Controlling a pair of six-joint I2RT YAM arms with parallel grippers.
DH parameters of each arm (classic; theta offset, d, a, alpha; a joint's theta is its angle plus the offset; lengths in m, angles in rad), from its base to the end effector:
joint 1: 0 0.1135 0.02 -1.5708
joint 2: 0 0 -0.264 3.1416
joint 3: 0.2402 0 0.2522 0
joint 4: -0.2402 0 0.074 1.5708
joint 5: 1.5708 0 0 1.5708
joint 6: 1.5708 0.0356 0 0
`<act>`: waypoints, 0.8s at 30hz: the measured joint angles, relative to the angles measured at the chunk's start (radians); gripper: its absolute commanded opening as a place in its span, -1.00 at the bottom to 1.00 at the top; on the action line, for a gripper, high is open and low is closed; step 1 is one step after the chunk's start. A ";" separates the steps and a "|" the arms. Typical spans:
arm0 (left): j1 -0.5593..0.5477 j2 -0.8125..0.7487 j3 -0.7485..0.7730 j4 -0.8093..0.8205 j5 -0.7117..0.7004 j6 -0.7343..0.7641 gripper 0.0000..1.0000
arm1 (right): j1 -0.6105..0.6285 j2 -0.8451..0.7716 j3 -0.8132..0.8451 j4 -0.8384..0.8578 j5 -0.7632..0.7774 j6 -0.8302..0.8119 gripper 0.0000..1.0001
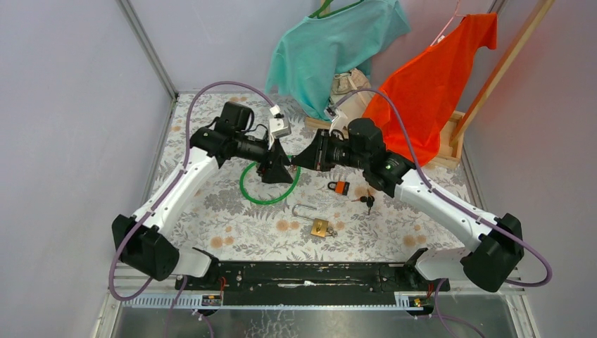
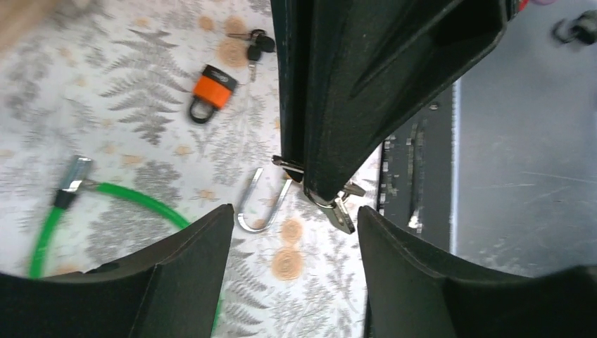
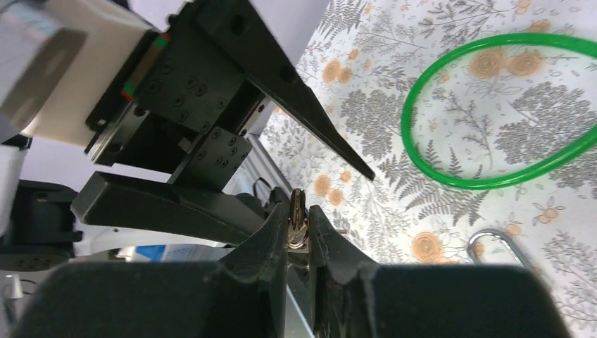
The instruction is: Unlock with the key
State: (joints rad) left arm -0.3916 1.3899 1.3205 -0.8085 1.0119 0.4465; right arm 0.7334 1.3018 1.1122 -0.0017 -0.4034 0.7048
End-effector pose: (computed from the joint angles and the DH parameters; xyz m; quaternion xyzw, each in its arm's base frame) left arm 0.2476 -0.1349 0.3446 0.4851 0.6846 -0.4475 0.3094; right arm 0.2184 0.2156 0.3605 -0.1383 0.7539 0.5269 0.3673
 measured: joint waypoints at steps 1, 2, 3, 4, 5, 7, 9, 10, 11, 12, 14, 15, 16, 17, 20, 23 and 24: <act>0.000 -0.008 0.013 -0.004 -0.020 0.019 0.43 | 0.000 0.003 0.006 0.000 -0.005 0.017 -1.00; 0.000 -0.020 0.020 -0.008 -0.038 0.039 0.44 | 0.000 0.006 0.013 -0.002 -0.009 0.031 -1.00; 0.000 -0.041 0.022 -0.010 -0.061 0.064 0.45 | 0.000 0.010 0.026 -0.008 -0.011 0.047 -1.00; -0.001 -0.073 0.021 -0.012 -0.092 0.089 0.46 | 0.000 0.014 0.037 -0.010 -0.012 0.058 -1.00; -0.002 -0.111 0.019 -0.007 -0.121 0.112 0.45 | 0.000 0.017 0.050 -0.011 -0.016 0.072 -1.00; -0.003 -0.188 0.009 0.014 -0.149 0.141 0.43 | 0.000 0.019 0.067 -0.006 -0.029 0.096 -1.00; -0.015 -0.266 -0.013 0.049 -0.168 0.156 0.37 | 0.000 0.019 0.078 0.003 -0.041 0.122 -1.00; -0.027 -0.306 -0.038 0.086 -0.175 0.154 0.34 | 0.000 0.019 0.083 0.009 -0.051 0.135 -1.00; -0.037 -0.337 -0.063 0.122 -0.182 0.151 0.30 | 0.000 0.019 0.086 0.012 -0.058 0.146 -1.00; -0.049 -0.367 -0.100 0.166 -0.183 0.149 0.27 | 0.000 0.020 0.092 0.013 -0.066 0.159 -1.00; -0.075 -0.413 -0.175 0.240 -0.189 0.138 0.21 | 0.000 0.021 0.104 0.017 -0.083 0.182 -1.00; -0.089 -0.432 -0.213 0.275 -0.193 0.129 0.19 | 0.000 0.021 0.108 0.021 -0.090 0.194 -1.00; -0.099 -0.444 -0.236 0.293 -0.198 0.125 0.15 | 0.000 0.021 0.111 0.027 -0.095 0.204 -1.00; -0.117 -0.460 -0.270 0.328 -0.212 0.117 0.13 | 0.000 0.021 0.113 0.039 -0.103 0.216 -1.00; -0.156 -0.480 -0.311 0.401 -0.253 0.084 0.08 | 0.000 0.021 0.113 0.069 -0.119 0.246 -1.00; -0.177 -0.495 -0.336 0.497 -0.310 0.038 0.04 | 0.000 0.021 0.113 0.092 -0.137 0.271 -1.00; -0.182 -0.500 -0.344 0.529 -0.329 0.023 0.03 | 0.000 0.021 0.113 0.100 -0.141 0.278 -1.00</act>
State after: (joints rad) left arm -0.5739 0.8894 0.9768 -0.2790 0.6827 0.4698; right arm 0.7334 1.3224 1.2255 0.0978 -0.5446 0.9833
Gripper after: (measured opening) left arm 0.531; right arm 0.185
